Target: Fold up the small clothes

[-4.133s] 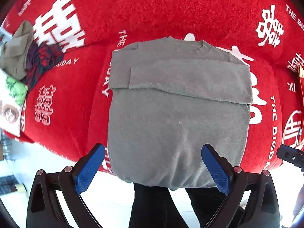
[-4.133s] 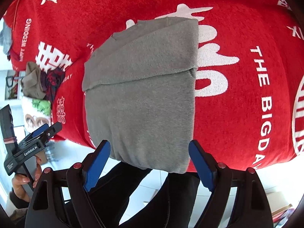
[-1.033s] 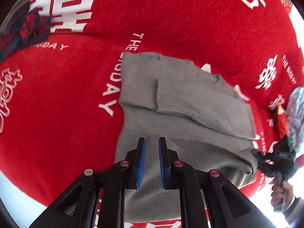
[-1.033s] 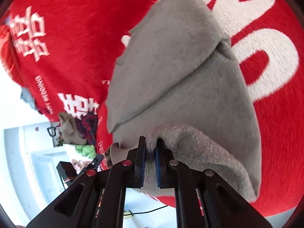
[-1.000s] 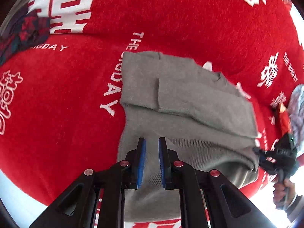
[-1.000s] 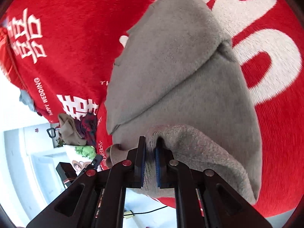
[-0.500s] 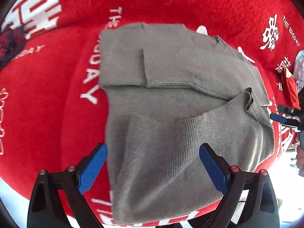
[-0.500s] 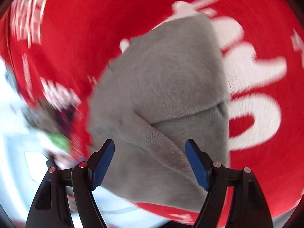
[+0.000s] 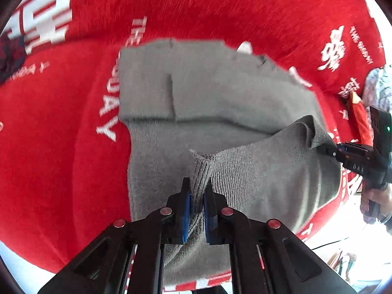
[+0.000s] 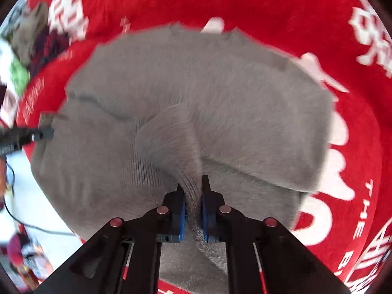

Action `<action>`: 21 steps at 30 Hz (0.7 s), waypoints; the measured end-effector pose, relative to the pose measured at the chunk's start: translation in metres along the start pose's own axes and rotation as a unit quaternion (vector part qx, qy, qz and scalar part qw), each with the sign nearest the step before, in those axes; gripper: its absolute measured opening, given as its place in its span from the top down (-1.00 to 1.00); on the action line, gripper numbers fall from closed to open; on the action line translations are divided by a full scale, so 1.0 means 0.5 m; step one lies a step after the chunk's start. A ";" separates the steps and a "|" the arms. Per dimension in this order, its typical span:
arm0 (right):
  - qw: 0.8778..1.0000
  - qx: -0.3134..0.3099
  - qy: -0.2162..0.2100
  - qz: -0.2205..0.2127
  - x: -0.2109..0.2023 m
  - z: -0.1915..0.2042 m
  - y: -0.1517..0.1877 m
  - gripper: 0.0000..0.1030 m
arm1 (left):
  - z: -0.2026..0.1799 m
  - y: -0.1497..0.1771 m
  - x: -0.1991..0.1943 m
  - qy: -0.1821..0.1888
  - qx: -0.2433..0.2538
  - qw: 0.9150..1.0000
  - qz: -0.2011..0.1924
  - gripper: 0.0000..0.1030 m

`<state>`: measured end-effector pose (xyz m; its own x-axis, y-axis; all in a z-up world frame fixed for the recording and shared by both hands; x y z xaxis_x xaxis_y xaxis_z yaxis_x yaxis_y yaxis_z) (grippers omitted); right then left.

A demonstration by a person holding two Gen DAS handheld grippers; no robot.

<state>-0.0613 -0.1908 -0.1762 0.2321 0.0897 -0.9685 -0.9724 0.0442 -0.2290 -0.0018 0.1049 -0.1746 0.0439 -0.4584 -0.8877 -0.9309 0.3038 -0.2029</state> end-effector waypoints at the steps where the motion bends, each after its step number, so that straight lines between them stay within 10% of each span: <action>1: 1.000 0.021 -0.013 -0.009 -0.022 -0.014 -0.002 0.79 | -0.009 -0.005 -0.021 0.003 0.004 1.000 -0.010 0.80; 11: 0.991 0.086 -0.044 -0.091 -0.168 -0.081 -0.124 0.79 | -0.094 -0.195 -0.142 0.015 0.083 0.991 -0.106 0.80; 21: 0.988 0.137 -0.057 -0.051 0.001 -0.184 -0.260 0.79 | -0.052 -0.383 0.066 -0.048 0.083 0.992 -0.080 0.80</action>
<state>0.0631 -0.2881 -0.1558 0.3439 0.1826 -0.9211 -0.9055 0.3242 -0.2738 0.1686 0.0101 -0.1543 0.2286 -0.4330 -0.8719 -0.8367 0.3705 -0.4033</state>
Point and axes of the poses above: each gripper's, at about its wrist camera, not at the fingertips, and x roughly the way its jaws point, z to its left, y to its underside, the point moved 4 cm from there along x, roughly the way its jaws point, and after that the axes turned 7 degrees about y, right-handed, at the moved point
